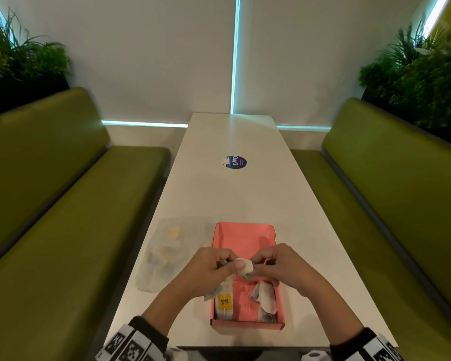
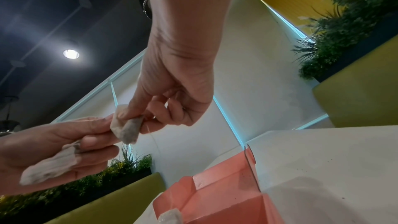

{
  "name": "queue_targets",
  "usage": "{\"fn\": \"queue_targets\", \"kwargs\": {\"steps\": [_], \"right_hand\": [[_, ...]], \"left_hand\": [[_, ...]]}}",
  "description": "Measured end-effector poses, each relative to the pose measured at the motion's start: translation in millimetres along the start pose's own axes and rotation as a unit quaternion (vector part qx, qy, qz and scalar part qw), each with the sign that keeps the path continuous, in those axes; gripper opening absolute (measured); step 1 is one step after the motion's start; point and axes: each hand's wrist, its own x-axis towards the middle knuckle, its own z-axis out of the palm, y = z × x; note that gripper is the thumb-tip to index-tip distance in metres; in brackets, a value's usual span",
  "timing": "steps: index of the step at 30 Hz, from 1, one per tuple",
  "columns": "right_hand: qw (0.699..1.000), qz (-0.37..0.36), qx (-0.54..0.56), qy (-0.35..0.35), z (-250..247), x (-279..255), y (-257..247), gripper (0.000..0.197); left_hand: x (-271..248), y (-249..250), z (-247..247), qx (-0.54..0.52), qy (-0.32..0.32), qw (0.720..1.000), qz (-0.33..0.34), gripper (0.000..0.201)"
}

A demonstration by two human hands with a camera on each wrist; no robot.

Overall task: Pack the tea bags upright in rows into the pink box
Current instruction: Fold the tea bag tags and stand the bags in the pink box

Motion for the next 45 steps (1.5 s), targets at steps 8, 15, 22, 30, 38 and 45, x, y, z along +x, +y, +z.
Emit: {"fn": "queue_targets", "kwargs": {"steps": [8, 15, 22, 30, 38, 45], "right_hand": [[0.998, 0.012, 0.051, 0.039, -5, 1, 6, 0.01], [0.99, -0.006, 0.124, 0.062, -5, 1, -1, 0.017], [0.992, 0.033, 0.125, -0.005, 9, -8, -11, 0.011], [0.987, 0.093, 0.056, -0.122, 32, -12, 8, 0.016], [0.988, 0.121, 0.038, -0.083, 28, -2, 17, 0.014], [0.995, 0.079, 0.002, -0.066, 24, 6, 6, 0.025]], "left_hand": [[0, -5, -2, 0.008, 0.011, 1.0, -0.022, 0.019], [1, -7, 1, 0.057, 0.01, 0.998, -0.038, 0.017], [5, -13, 8, 0.074, 0.095, 0.991, -0.058, 0.022], [2, -3, 6, -0.029, 0.138, 0.988, -0.064, 0.031], [-5, 4, 4, -0.123, 0.062, 0.985, -0.102, 0.05], [-7, 5, 6, -0.098, 0.012, 0.99, -0.105, 0.04]]}}
